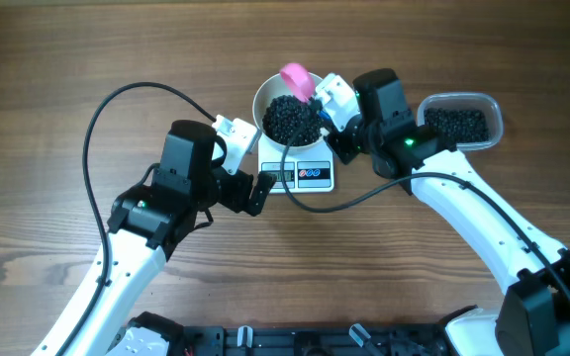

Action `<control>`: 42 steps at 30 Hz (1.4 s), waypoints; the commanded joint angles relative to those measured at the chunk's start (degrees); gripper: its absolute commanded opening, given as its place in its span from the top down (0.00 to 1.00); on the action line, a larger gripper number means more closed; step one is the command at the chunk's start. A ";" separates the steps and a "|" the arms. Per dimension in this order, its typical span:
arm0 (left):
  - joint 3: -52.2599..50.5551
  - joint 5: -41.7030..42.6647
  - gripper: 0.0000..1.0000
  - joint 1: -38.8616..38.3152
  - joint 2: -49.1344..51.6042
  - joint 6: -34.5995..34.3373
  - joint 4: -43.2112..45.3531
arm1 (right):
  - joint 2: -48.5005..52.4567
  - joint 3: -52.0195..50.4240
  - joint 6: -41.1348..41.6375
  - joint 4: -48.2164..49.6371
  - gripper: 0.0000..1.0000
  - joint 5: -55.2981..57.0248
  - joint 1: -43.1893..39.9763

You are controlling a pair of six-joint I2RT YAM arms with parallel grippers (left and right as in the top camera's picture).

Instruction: Scoop item into bowl and weigh 150g on scale

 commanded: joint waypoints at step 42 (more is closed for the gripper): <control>-0.26 0.50 0.00 -0.20 0.44 0.66 0.00 | -0.33 -0.13 7.15 4.07 0.96 -17.55 -8.46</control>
